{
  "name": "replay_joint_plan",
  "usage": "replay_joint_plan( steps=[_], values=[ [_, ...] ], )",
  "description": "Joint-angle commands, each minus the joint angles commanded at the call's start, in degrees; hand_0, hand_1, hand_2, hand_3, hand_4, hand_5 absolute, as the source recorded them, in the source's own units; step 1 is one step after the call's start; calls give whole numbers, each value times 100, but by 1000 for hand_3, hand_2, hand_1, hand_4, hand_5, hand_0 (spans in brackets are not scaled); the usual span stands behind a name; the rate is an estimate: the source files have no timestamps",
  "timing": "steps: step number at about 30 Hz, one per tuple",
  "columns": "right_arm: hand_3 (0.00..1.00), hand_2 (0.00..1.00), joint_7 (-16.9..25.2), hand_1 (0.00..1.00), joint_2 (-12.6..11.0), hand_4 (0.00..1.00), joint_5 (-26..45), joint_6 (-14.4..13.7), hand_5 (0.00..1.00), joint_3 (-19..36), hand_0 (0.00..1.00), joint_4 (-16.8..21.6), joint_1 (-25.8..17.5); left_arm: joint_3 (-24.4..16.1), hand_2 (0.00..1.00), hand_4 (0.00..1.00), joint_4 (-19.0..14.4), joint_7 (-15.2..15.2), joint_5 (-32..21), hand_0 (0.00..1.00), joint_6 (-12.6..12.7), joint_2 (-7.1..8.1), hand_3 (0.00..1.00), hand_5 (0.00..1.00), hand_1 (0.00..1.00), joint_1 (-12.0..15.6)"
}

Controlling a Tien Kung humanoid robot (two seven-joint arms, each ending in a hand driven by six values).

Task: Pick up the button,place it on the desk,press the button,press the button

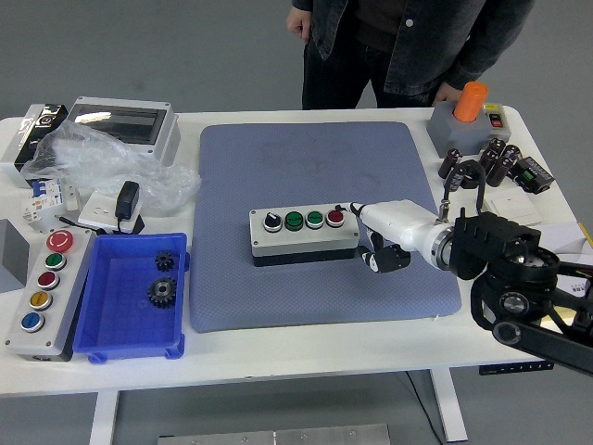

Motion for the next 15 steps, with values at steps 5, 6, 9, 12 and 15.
replay_joint_plan(
  steps=[5,6,9,12,15],
  values=[
    [987,222,56,419,108,436,123,-51,2,-77,472,0,44,34,620,660,4,0,-27,663,2,7,639,338,692,10],
    [987,222,72,419,124,436,154,-57,2,-88,472,0,52,33,620,660,4,0,-24,663,2,9,639,338,692,9],
    [974,221,105,420,153,434,225,-70,2,-101,466,0,75,25,621,662,3,-2,-13,663,2,9,639,341,692,2],
    [974,221,119,420,153,434,261,-83,2,-89,466,0,94,24,621,662,2,-1,-8,663,0,7,639,341,692,-2],
    [966,220,149,418,150,432,314,-95,2,-89,457,-38,116,26,621,664,3,-2,-10,663,0,12,640,343,693,-4]
  ],
)
